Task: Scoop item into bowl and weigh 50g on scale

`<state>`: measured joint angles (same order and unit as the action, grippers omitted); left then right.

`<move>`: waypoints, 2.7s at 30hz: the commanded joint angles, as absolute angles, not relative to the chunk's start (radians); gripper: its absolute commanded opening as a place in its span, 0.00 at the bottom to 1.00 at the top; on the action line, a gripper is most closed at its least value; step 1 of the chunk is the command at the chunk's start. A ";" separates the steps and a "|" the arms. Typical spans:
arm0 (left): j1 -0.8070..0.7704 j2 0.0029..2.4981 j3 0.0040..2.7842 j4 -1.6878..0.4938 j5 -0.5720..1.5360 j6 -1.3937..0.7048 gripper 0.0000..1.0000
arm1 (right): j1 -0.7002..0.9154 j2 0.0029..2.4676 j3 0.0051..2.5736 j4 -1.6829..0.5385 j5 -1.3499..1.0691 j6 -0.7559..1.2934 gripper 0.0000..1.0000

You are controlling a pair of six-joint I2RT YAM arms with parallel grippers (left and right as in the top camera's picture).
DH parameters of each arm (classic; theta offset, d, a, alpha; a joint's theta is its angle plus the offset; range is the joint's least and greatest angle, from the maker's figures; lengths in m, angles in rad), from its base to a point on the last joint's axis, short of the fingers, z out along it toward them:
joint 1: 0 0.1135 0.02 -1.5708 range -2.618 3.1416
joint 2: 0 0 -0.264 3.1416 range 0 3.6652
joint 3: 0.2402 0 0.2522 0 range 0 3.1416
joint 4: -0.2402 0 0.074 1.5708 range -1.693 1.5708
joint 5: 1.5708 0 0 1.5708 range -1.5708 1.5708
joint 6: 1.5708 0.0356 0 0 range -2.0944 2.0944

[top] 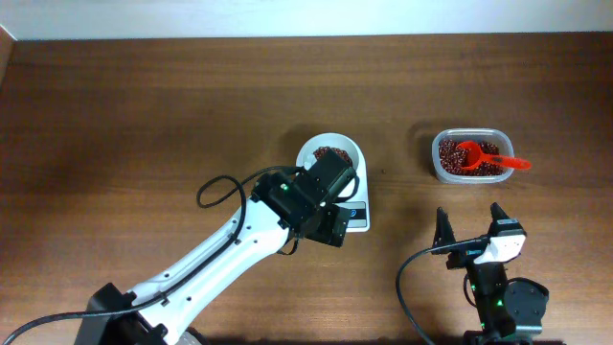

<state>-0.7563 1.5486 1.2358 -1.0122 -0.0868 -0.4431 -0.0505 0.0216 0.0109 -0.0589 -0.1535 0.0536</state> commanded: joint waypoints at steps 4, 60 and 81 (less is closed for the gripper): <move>-0.759 1.552 1.234 -1.014 -0.098 -0.456 0.99 | -0.046 0.072 0.006 -0.066 -0.138 0.060 0.99; 0.008 0.006 0.009 -0.084 -0.018 0.122 0.99 | -0.046 0.075 0.006 -0.066 -0.138 0.060 0.99; 0.008 0.006 0.009 -0.084 -0.018 0.122 0.99 | -0.046 0.075 0.006 -0.066 -0.138 0.060 0.99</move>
